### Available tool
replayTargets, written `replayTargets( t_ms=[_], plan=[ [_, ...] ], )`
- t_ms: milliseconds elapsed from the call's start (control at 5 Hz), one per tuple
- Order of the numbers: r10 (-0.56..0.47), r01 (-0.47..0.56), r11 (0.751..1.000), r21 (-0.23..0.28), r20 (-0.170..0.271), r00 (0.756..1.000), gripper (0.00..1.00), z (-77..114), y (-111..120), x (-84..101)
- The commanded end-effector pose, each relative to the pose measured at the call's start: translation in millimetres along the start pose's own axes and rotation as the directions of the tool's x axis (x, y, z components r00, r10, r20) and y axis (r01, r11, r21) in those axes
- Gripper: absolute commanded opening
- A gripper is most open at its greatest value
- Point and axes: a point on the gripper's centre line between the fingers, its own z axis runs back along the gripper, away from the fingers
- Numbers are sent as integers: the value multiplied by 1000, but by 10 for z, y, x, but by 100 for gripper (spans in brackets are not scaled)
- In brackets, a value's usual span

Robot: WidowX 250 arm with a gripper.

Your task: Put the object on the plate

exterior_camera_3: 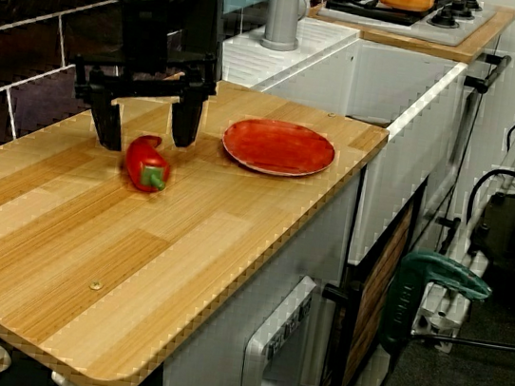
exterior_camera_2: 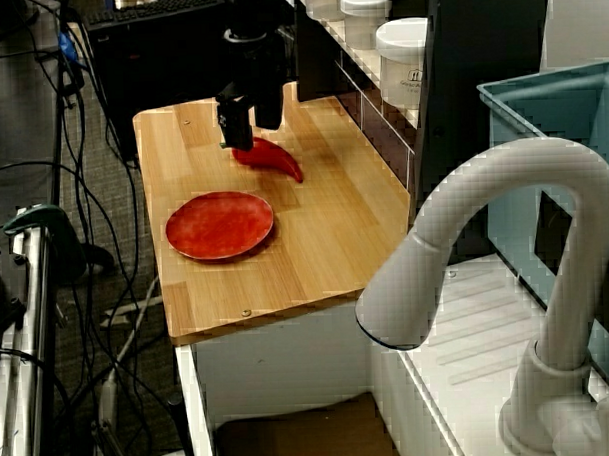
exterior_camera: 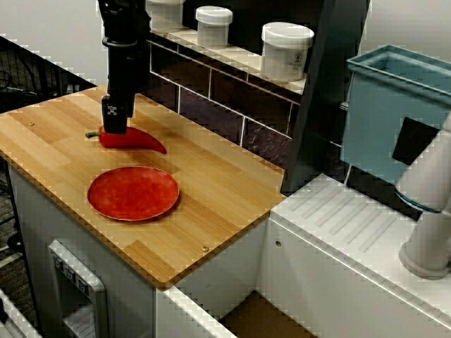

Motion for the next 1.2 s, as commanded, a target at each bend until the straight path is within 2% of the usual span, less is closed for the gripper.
replayTargets(
  t_ms=[0, 200, 400, 600, 1000],
  plan=[
    [65, -65, 998, 23, 3, 998, 100, -100, 97, 15],
    [100, -100, 995, 23, 1, 995, 100, -145, 111, 15],
    [155, -155, 988, 10, 33, 987, 0, -126, 83, -29],
    [152, -152, 988, 4, 35, 988, 0, -61, 34, -56],
    [162, -160, 987, -24, 73, 984, 0, 174, -23, -114]
  ],
)
